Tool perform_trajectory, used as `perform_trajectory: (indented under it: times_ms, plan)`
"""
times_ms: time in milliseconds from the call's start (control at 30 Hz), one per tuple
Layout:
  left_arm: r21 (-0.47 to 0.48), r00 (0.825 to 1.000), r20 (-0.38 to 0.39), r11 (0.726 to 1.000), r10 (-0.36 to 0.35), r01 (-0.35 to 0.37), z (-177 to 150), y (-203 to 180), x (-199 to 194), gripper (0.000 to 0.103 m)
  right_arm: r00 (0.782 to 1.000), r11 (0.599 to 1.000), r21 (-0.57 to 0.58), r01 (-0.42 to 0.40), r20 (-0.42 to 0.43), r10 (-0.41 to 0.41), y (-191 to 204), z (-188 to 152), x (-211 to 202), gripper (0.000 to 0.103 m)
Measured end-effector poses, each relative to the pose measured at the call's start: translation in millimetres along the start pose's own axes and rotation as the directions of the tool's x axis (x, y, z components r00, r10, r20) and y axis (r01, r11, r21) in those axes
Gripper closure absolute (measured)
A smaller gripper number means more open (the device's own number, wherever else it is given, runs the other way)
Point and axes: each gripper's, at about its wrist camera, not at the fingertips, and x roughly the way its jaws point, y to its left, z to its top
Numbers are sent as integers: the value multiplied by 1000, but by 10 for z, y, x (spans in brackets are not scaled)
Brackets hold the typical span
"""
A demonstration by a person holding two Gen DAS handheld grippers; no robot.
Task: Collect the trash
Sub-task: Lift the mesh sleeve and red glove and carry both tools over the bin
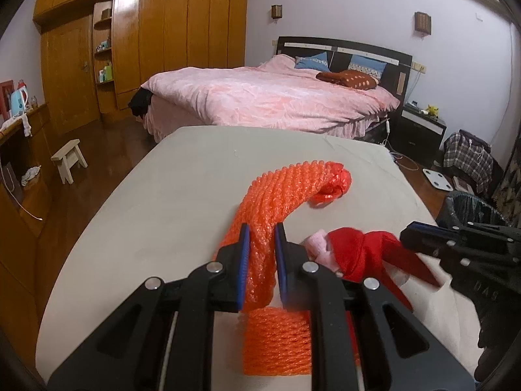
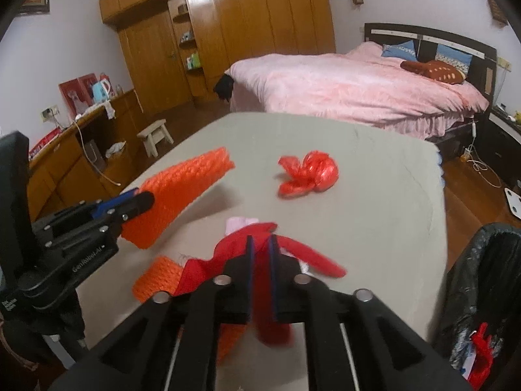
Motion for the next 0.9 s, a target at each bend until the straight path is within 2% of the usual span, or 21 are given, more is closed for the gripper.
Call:
perform_trajectory:
  times_ms: [100,167,200,333,367,400,433,467,733,900]
  plan:
    - [-7,1000,-13,1000,3,-3,-5,20,43,89,1000,1000,21,-7,-13,7,-7,-31,77,61]
    - [-13,1000,-20,1000,7,-7,-9,36,65,89,1000,1000,16,-4,-27,4,8,-50,132,54]
    - [-16,1000,-22,1000,7,-7,-15,43,74,89,999,1000,12,2,-35,-2,17,-62,166,51]
    - [-22,1000,-25,1000,7,-8,-32,56,89,89,998,1000,-7,4,-67,-5,36,-127,307,51]
    - [-22,1000,-25,1000,7,-8,-30,59,90,89,998,1000,-17,1,-68,-3,46,-136,308,56]
    - [-22,1000,-25,1000,7,-8,-30,59,90,89,998,1000,-28,-4,-69,2,62,-143,305,72]
    - [-22,1000,-25,1000,7,-8,-29,57,89,89,997,999,-37,-12,-72,10,69,-140,300,79]
    - [-23,1000,-25,1000,7,-8,-25,61,92,89,997,999,-41,-19,-75,16,70,-135,291,92]
    - [-22,1000,4,1000,1,-1,20,-11,2,89,998,998,28,-58,24,58,-66,15,-139,94]
    - [-9,1000,28,1000,-14,14,83,-121,-105,89,994,999,17,-34,105,32,-107,156,-479,94]
